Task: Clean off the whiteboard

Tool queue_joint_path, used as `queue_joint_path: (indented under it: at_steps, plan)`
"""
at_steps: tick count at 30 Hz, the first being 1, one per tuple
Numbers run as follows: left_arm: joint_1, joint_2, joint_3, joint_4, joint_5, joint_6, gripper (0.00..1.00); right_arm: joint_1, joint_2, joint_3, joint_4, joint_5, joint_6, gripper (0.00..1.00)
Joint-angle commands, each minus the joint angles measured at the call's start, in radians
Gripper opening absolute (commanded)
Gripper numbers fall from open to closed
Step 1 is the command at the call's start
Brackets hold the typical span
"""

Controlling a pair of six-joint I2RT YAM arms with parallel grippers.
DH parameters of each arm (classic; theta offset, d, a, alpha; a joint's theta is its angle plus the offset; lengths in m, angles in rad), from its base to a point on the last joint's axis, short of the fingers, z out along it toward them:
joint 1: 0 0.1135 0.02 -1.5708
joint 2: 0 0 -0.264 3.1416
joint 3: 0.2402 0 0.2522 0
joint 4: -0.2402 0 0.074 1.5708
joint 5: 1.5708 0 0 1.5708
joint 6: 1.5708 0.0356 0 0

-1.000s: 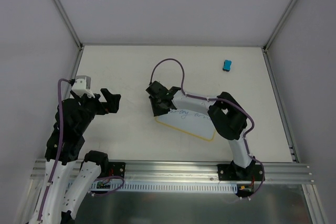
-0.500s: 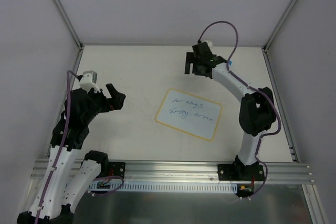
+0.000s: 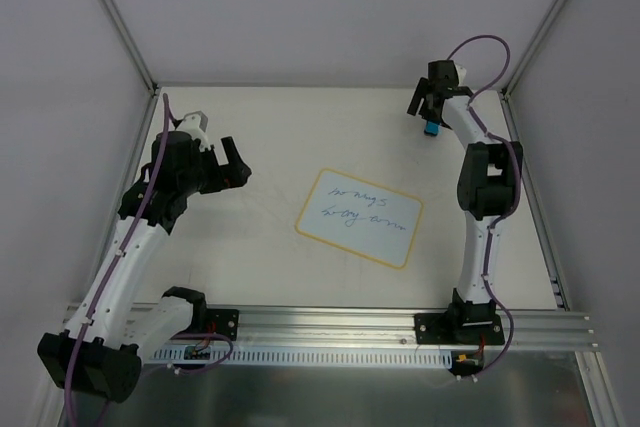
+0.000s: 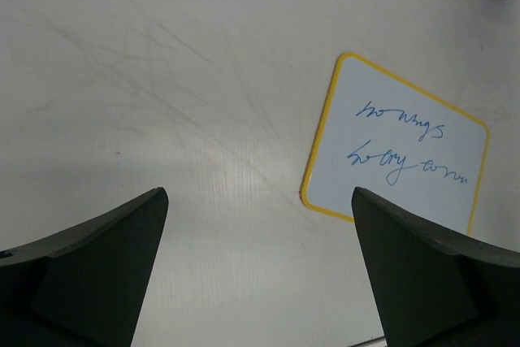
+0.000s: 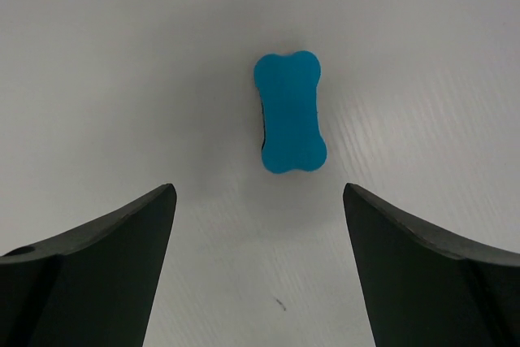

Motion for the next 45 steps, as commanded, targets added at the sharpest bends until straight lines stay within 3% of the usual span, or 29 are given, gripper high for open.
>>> queue_joint_path:
  at_steps: [1, 11, 28, 37, 45]
  plan:
    - [-0.011, 0.038, 0.045, 0.015, 0.034, -0.019, 0.99, -0.026, 0.066, 0.101, -0.006, 0.004, 0.048, 0.88]
    - [-0.011, 0.118, 0.085, 0.012, 0.018, -0.015, 0.99, -0.075, 0.205, 0.198, -0.002, -0.025, 0.135, 0.82]
    - [-0.011, 0.175, 0.105, 0.014, 0.043, -0.016, 0.99, -0.085, 0.268, 0.253, -0.003, -0.047, 0.212, 0.53]
    - [-0.011, 0.168, 0.089, 0.012, 0.058, -0.016, 0.99, -0.085, 0.246, 0.206, -0.005, -0.054, 0.226, 0.34]
    - [-0.011, 0.243, 0.095, 0.012, 0.112, -0.019, 0.99, -0.04, 0.089, 0.08, -0.005, -0.133, 0.171, 0.22]
